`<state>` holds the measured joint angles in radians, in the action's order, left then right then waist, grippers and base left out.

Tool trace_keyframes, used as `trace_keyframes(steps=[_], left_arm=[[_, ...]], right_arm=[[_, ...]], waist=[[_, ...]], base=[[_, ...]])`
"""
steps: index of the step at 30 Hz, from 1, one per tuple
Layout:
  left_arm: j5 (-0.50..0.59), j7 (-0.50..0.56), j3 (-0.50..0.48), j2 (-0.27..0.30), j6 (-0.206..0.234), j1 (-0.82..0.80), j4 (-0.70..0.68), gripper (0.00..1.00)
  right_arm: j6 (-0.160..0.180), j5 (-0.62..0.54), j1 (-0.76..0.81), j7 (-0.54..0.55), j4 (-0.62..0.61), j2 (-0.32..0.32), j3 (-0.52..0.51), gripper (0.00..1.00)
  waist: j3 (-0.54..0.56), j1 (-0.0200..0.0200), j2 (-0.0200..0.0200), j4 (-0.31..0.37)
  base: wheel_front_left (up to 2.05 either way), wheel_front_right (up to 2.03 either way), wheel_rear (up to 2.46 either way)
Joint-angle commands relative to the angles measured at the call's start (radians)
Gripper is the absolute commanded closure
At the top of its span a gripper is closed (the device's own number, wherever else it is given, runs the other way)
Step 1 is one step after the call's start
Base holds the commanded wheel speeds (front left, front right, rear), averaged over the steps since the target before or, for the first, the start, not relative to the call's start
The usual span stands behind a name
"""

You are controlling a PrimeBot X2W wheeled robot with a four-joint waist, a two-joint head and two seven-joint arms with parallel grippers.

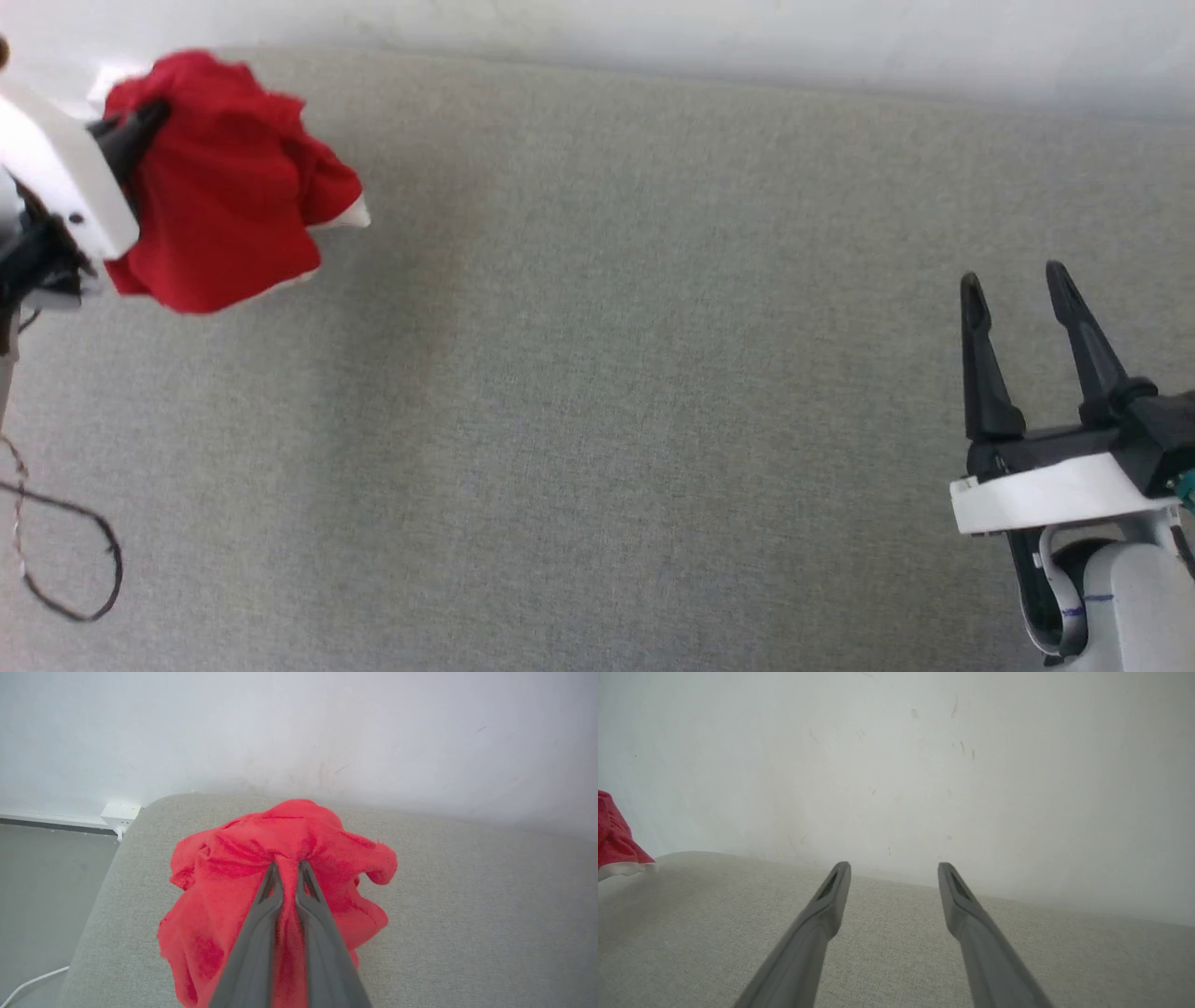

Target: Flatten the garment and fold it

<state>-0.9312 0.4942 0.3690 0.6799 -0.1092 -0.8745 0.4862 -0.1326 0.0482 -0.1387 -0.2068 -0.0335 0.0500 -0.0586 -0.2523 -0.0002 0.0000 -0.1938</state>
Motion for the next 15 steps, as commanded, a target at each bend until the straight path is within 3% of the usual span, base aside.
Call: trace_keyframes(steps=[1, 7, 15], left_arm=[[0.008, 0.002, -0.004, -0.001, 0.012, -0.024, -0.026, 1.00], [0.010, 0.027, -0.003, -0.002, 0.032, -0.066, -0.131, 1.00], [-0.006, 0.081, 0.048, -0.061, 0.029, -0.090, -0.243, 1.00]], right_arm=[[0.002, 0.011, 0.011, -0.010, 0.008, 0.000, -0.005, 0.00], [0.002, 0.036, 0.032, -0.031, 0.032, 0.000, -0.028, 0.00], [0.002, 0.047, 0.047, -0.044, 0.036, 0.000, -0.050, 0.00]], waist=[[0.055, 0.0002, 0.0000, 0.022], [0.105, 0.0002, 0.0000, 0.063], [0.142, 0.0002, 0.0000, 0.123]], base=[[0.00, 0.00, 0.00], [0.00, 0.00, 0.00], [0.00, 0.00, 0.00]])
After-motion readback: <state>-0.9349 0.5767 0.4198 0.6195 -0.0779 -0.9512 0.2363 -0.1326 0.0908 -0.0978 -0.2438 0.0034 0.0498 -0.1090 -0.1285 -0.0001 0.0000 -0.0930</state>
